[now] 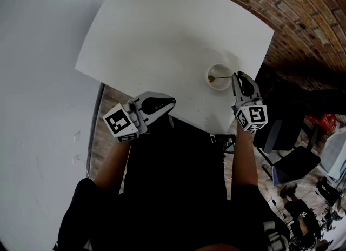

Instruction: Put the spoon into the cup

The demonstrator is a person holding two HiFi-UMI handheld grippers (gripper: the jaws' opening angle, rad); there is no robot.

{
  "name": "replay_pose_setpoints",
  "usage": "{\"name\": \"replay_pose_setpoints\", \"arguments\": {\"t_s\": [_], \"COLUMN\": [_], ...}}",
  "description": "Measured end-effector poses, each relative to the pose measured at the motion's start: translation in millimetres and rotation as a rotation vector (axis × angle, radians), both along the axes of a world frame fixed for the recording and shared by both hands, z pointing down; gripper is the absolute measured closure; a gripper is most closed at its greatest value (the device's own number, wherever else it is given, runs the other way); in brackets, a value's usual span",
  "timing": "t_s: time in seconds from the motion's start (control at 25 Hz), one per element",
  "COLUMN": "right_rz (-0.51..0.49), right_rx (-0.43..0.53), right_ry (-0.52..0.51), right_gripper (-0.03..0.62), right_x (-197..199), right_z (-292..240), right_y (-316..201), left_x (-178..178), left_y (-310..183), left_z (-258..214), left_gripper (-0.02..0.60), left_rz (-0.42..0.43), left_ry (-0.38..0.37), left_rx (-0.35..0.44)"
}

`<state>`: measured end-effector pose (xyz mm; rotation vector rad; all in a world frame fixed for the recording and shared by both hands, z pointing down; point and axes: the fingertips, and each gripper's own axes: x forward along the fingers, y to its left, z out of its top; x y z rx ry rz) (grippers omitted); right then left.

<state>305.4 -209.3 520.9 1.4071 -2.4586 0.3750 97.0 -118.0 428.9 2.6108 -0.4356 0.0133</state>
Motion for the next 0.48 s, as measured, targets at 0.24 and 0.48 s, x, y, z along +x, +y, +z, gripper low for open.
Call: {"name": "replay_pose_setpoints", "arguments": {"t_s": [0.24, 0.48], "right_rz": [0.011, 0.032], "right_rx": [0.004, -0.005], "right_ry": [-0.006, -0.047], "right_gripper": [0.526, 0.452], "right_x": [-1.7, 2.9], "right_z": [1.1, 0.3], "right_y": [0.9, 3.4], "left_x": [0.6, 8.6], "left_y": [3.6, 10.9], "left_z": [-1.0, -5.9], "left_gripper": [0.565, 0.565], "left_rz": [0.007, 0.034], "left_ry": [0.000, -0.001], "left_rx": [0.009, -0.009]}}
